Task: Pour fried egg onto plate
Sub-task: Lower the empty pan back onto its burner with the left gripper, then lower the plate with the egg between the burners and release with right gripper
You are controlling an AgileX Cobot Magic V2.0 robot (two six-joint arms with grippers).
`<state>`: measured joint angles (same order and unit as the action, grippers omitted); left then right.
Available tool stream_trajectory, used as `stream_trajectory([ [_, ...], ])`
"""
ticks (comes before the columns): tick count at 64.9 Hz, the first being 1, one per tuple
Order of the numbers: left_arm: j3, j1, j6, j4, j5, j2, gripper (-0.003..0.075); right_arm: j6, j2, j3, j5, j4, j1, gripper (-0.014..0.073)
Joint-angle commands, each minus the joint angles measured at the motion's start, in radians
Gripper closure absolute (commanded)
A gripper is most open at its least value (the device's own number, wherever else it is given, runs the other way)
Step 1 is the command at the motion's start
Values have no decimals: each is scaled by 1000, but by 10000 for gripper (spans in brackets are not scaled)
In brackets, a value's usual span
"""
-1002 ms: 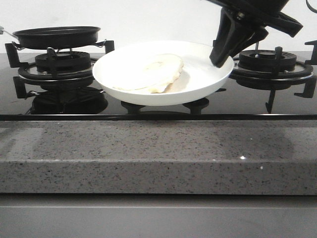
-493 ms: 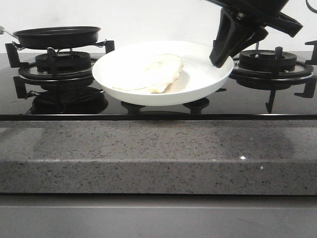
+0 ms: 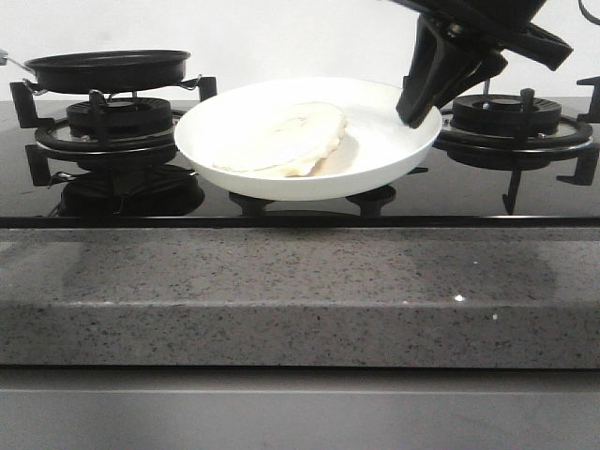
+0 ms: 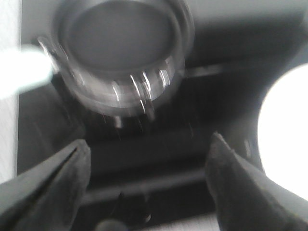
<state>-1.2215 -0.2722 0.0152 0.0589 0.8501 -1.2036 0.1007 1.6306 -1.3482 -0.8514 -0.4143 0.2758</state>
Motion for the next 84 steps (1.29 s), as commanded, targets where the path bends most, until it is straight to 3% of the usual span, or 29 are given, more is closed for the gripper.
stream_trajectory([
  [1,41,-34,42,-30,-72,77,230,4,-44,-29,41,-35,1,662],
  [17,229,-34,81,-50,-146,269,230,4,-44,-29,41,-35,1,662],
  [38,404,-34,82,-44,-140,524,230,4,-44,-29,41,-35,1,662],
  [70,418,-34,82,-23,-141,575,230,4,-41,-35,57,-41,1,662],
  [84,418,-34,82,-23,-143,575,230,2,-32,-181,14,-48,-1,662],
])
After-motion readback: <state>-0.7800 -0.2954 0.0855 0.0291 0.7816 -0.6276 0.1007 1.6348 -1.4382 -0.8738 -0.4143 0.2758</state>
